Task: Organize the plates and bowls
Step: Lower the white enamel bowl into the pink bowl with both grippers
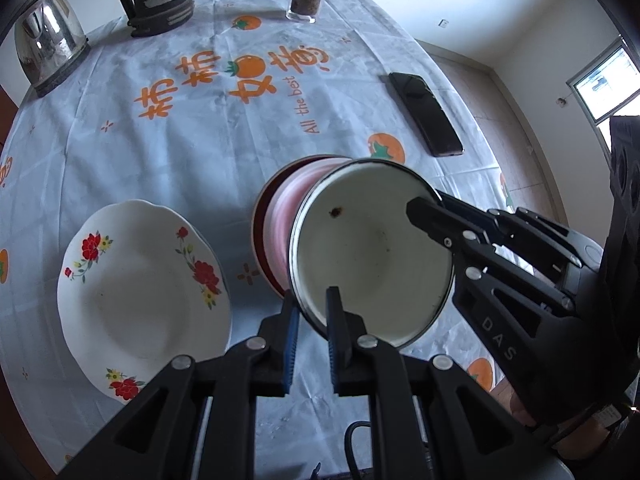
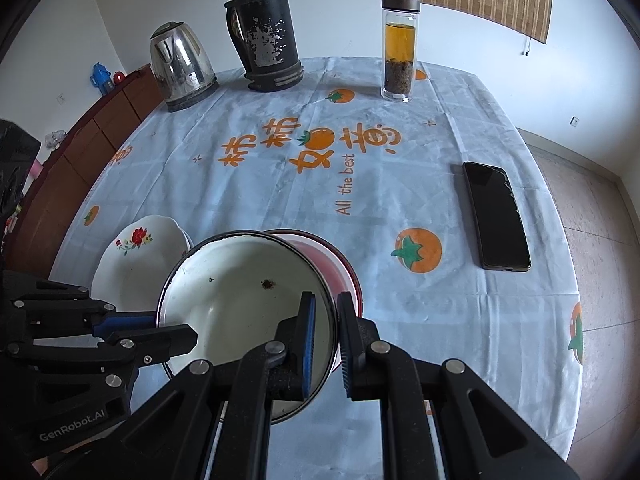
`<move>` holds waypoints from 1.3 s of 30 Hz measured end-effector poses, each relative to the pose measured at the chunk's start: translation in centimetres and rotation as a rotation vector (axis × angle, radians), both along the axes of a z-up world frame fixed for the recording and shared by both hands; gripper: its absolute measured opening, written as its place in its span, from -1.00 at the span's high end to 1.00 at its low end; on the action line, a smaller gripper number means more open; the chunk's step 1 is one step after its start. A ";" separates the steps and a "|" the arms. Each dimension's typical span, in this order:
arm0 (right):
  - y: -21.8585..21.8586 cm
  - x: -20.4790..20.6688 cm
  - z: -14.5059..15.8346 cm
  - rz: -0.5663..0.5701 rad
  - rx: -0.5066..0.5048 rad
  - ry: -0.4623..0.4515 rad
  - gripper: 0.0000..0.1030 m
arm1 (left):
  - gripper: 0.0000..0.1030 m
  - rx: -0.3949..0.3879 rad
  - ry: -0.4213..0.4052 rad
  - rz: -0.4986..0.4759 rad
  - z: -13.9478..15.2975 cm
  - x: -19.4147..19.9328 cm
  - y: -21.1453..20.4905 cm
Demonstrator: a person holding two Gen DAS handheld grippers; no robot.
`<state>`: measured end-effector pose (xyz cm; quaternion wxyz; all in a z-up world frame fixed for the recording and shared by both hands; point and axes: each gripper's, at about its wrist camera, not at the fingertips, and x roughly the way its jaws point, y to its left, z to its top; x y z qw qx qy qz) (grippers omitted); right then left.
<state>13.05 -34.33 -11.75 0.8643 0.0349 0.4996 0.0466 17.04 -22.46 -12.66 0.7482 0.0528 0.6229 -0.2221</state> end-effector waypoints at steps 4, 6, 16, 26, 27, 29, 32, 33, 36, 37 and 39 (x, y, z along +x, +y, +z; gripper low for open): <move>0.1 0.4 -0.3 0.008 -0.005 0.012 0.76 | 0.80 0.000 0.008 0.004 -0.3 0.2 0.0; 0.1 0.6 -0.5 0.011 -0.006 0.016 0.76 | 0.80 0.001 0.013 0.006 -0.5 0.2 0.0; 0.1 1.1 -1.0 0.019 -0.015 0.029 0.76 | 0.80 -0.012 0.037 0.014 -1.1 0.7 0.1; 0.2 1.7 -1.5 0.022 -0.019 0.044 0.76 | 0.79 -0.023 0.068 0.022 -1.7 1.2 0.2; 0.2 1.7 -1.5 0.022 -0.020 0.045 0.76 | 0.79 -0.026 0.072 0.024 -1.7 1.2 0.2; 0.2 1.9 -1.5 0.022 -0.024 0.046 0.76 | 0.78 -0.033 0.087 0.027 -1.9 1.3 0.2; 0.2 2.0 -1.5 0.026 -0.030 0.051 0.76 | 0.78 -0.048 0.112 0.033 -2.3 1.4 0.3; 0.3 2.1 -1.5 0.028 -0.033 0.054 0.76 | 0.77 -0.053 0.120 0.035 -2.4 1.4 0.3; 0.4 2.5 -1.5 0.039 -0.040 0.065 0.75 | 0.77 -0.060 0.134 0.042 -2.6 1.5 0.5; 0.5 2.7 -1.5 0.044 -0.044 0.068 0.75 | 0.77 -0.059 0.135 0.043 -2.7 1.5 0.5; 0.7 2.8 -1.6 0.051 -0.053 0.073 0.75 | 0.77 -0.059 0.137 0.045 -2.8 1.5 0.6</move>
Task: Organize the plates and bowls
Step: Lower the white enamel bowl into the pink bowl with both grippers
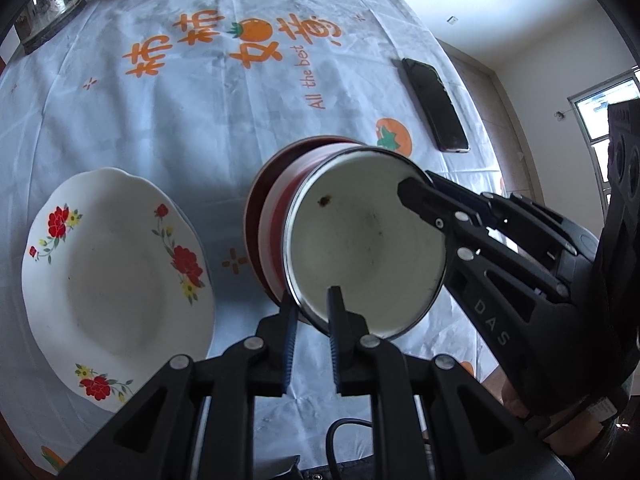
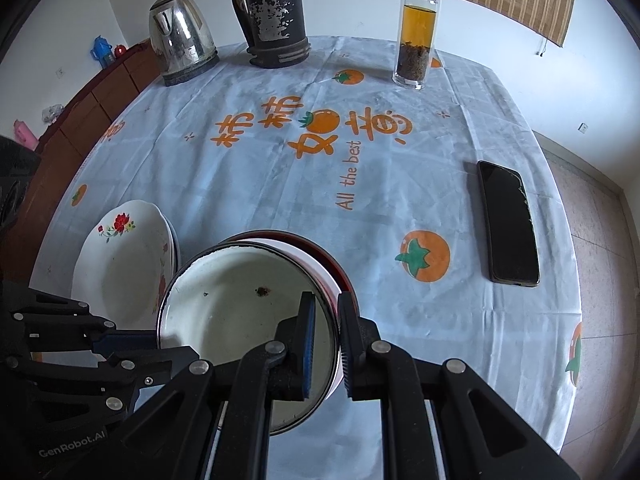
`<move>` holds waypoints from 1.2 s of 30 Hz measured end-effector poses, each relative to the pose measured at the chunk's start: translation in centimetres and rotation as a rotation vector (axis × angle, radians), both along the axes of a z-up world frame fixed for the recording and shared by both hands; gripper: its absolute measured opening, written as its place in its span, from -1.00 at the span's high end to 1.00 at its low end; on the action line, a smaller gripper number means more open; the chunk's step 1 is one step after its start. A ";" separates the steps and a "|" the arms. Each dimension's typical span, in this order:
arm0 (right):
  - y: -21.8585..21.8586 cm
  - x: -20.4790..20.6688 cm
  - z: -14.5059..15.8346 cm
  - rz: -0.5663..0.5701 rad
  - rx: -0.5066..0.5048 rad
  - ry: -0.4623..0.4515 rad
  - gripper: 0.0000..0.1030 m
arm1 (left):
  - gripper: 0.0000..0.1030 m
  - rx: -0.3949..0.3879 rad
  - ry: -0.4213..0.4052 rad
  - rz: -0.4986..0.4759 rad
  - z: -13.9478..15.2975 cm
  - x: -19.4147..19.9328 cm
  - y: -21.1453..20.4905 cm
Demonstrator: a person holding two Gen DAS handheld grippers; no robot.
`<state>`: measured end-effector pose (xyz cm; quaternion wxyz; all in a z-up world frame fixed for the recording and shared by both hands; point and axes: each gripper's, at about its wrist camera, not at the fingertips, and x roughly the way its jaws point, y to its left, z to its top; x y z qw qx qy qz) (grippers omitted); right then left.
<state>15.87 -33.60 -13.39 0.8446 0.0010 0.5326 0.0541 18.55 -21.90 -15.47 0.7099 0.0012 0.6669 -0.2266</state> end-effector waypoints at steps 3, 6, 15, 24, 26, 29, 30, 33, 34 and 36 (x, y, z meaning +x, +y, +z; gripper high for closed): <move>0.2 0.2 -0.2 0.007 -0.007 0.006 0.75 | 0.77 -0.001 0.002 0.003 0.0 0.1 0.1; 0.3 0.3 -0.3 0.008 -0.010 0.007 0.74 | 0.76 0.000 -0.001 -0.001 -0.1 0.1 0.1; 0.4 0.6 -0.6 0.014 -0.021 0.012 0.73 | 0.75 -0.010 0.009 0.004 -0.1 0.2 0.2; 0.5 1.0 -0.9 0.023 -0.033 0.019 0.73 | 0.75 -0.015 0.009 0.009 -0.2 0.5 0.3; 0.5 1.1 -1.0 0.025 -0.037 0.024 0.73 | 0.75 -0.020 0.010 0.009 -0.2 0.5 0.3; 0.4 1.3 -1.1 0.029 -0.036 0.032 0.73 | 0.74 -0.028 0.011 0.010 -0.2 0.6 0.3; 0.4 1.3 -1.1 0.028 -0.035 0.032 0.73 | 0.74 -0.029 0.012 0.011 -0.2 0.6 0.4; 0.3 1.4 -1.2 0.031 -0.038 0.032 0.73 | 0.74 -0.035 0.012 0.013 -0.2 0.6 0.4; 0.3 1.4 -1.2 0.030 -0.036 0.032 0.73 | 0.74 -0.037 0.012 0.014 -0.1 0.6 0.5; 0.3 1.4 -1.2 0.031 -0.032 0.034 0.73 | 0.74 -0.040 0.012 0.018 -0.1 0.6 0.5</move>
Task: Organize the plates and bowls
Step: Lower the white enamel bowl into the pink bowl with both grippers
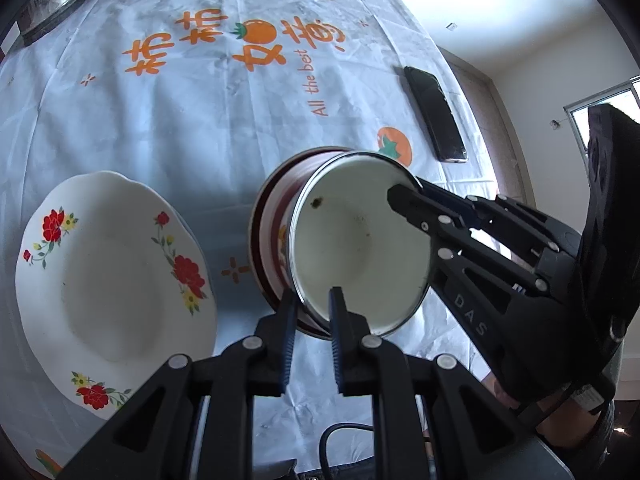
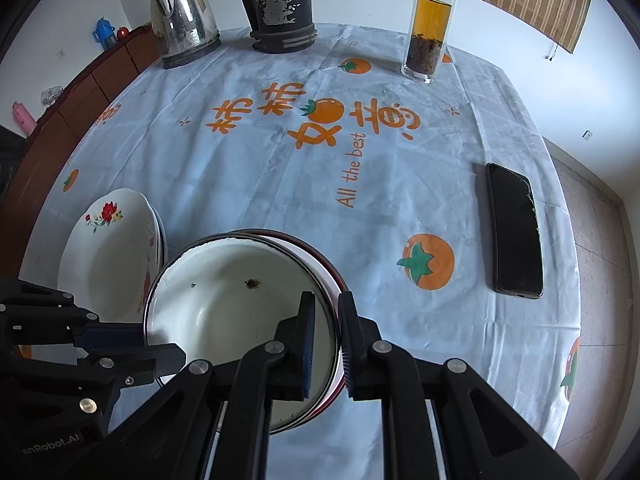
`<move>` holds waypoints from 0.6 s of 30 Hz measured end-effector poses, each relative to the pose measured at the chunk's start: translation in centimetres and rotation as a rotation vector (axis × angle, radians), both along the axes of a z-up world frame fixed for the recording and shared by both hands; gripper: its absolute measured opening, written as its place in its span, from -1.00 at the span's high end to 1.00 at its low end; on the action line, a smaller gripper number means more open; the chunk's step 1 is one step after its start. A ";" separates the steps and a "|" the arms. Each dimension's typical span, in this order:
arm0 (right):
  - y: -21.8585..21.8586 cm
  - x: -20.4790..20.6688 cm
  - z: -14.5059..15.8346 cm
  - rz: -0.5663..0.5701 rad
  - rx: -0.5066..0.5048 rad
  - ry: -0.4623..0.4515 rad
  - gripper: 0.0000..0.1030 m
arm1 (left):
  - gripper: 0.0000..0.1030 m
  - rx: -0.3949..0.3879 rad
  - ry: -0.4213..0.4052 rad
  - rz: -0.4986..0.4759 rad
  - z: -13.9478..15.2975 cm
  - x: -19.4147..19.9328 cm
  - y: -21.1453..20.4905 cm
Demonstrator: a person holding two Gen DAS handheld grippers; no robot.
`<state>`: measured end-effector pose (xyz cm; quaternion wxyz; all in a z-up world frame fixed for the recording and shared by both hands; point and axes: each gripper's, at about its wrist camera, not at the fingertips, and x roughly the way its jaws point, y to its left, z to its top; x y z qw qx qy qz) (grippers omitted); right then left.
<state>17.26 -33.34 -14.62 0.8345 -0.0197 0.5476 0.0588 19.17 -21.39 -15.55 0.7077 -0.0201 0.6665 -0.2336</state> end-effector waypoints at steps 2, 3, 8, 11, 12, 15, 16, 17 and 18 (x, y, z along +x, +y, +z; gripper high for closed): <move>0.0 0.0 -0.1 0.000 0.003 0.001 0.73 | 0.74 -0.005 -0.002 0.003 0.0 0.0 0.1; 0.0 -0.1 -0.1 0.000 0.004 0.001 0.73 | 0.76 -0.007 -0.003 0.005 0.1 0.0 0.2; -0.1 -0.2 -0.2 -0.004 0.013 0.004 0.73 | 0.78 -0.023 -0.010 0.025 0.3 0.2 0.5; -0.2 -0.3 -0.3 -0.013 0.026 0.000 0.73 | 0.80 -0.015 -0.018 0.026 0.3 0.2 0.5; -0.2 -0.3 -0.3 -0.013 0.027 -0.002 0.73 | 0.80 -0.010 -0.023 0.022 0.3 0.2 0.4; 0.0 -0.4 -0.3 -0.008 0.025 -0.005 0.73 | 0.80 -0.004 -0.030 0.020 0.3 0.2 0.3; 0.0 -0.4 -0.2 -0.007 0.025 -0.006 0.73 | 0.80 -0.005 -0.030 0.020 0.3 0.2 0.3; 0.0 -0.4 -0.2 -0.007 0.026 -0.007 0.73 | 0.80 -0.007 -0.030 0.022 0.3 0.2 0.3; 0.0 -0.4 -0.2 -0.007 0.025 -0.007 0.73 | 0.80 -0.007 -0.031 0.022 0.3 0.2 0.3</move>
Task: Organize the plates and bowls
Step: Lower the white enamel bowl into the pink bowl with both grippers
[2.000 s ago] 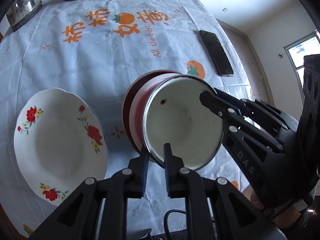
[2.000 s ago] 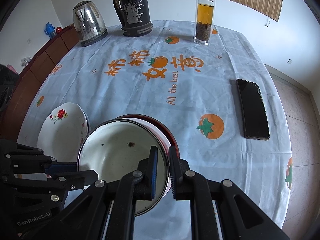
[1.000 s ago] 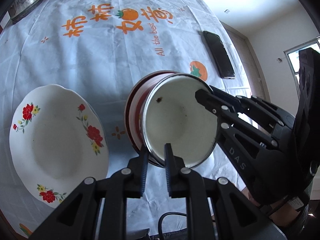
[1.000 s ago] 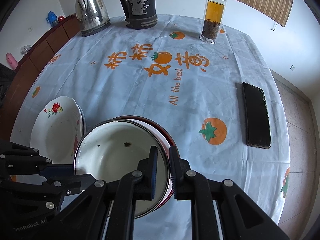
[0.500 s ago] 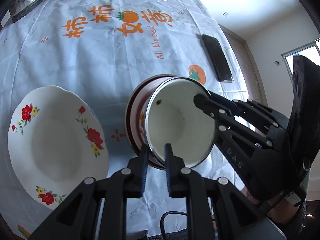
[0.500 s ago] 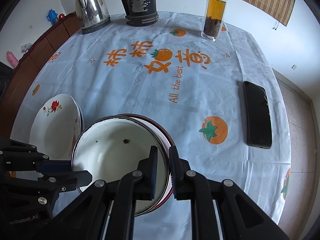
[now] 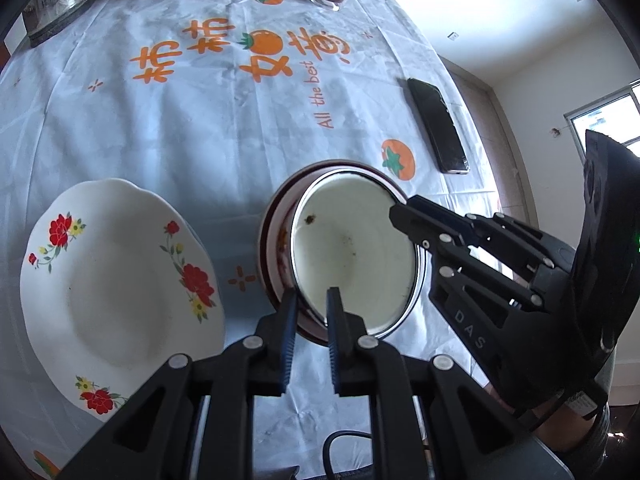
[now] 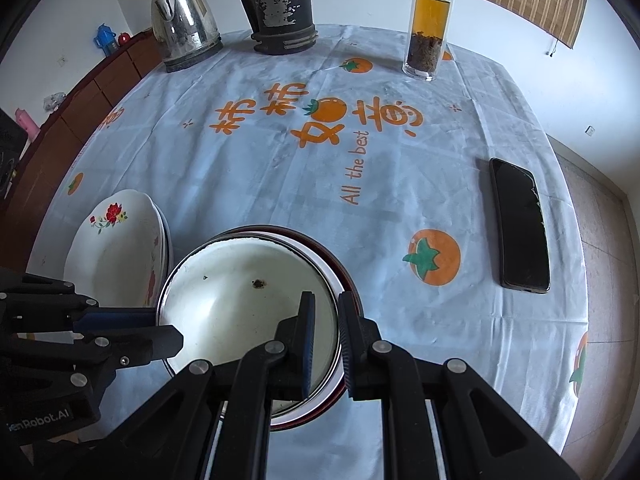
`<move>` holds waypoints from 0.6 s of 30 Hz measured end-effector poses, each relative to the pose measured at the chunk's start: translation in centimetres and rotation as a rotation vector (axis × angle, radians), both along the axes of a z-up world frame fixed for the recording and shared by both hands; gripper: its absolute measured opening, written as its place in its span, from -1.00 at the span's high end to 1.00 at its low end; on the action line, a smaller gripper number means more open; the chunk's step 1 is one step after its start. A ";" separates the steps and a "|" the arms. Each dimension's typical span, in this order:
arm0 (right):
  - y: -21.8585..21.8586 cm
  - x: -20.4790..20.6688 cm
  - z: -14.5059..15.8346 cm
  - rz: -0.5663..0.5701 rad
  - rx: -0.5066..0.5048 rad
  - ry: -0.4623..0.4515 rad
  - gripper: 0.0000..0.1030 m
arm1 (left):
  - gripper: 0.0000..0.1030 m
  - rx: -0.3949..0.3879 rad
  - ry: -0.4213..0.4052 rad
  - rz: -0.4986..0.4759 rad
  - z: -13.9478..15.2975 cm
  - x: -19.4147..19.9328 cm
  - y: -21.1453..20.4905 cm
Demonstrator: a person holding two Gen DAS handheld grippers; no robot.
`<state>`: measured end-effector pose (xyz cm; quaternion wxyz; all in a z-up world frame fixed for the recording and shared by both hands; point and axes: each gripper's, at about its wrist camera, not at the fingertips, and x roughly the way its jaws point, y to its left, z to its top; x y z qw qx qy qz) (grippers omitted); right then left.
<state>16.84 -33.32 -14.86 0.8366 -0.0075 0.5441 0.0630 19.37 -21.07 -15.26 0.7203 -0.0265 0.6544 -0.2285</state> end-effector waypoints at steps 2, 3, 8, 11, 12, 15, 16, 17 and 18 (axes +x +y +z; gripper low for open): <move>0.0 0.0 0.0 -0.001 0.000 -0.001 0.73 | 0.80 0.003 -0.002 -0.002 0.0 0.0 0.0; 0.0 0.0 0.0 -0.002 0.001 -0.001 0.73 | 0.80 0.006 -0.006 -0.005 0.0 0.0 0.0; -0.1 -0.2 0.1 -0.009 0.001 -0.002 0.73 | 0.80 0.011 -0.033 -0.024 0.3 -0.2 -0.2; -0.3 -0.5 0.0 -0.016 -0.005 -0.002 0.73 | 0.80 0.002 -0.053 -0.035 0.7 -0.4 -0.4; -0.5 -0.5 0.0 -0.019 -0.008 -0.002 0.73 | 0.80 0.000 -0.059 -0.039 0.9 -0.5 -0.4; -0.9 -0.8 0.2 -0.036 0.002 -0.013 0.73 | 0.80 0.018 -0.059 -0.037 0.6 -0.4 -0.4; -1.0 -0.8 0.3 -0.039 0.009 -0.020 0.73 | 0.80 0.025 -0.053 -0.028 0.4 -0.4 -0.3; -1.0 -0.8 0.5 -0.042 0.009 -0.024 0.73 | 0.80 0.028 -0.048 -0.020 0.2 -0.3 -0.1; -1.1 -0.8 0.6 -0.042 0.009 -0.027 0.73 | 0.80 0.023 -0.049 -0.012 0.2 -0.3 0.2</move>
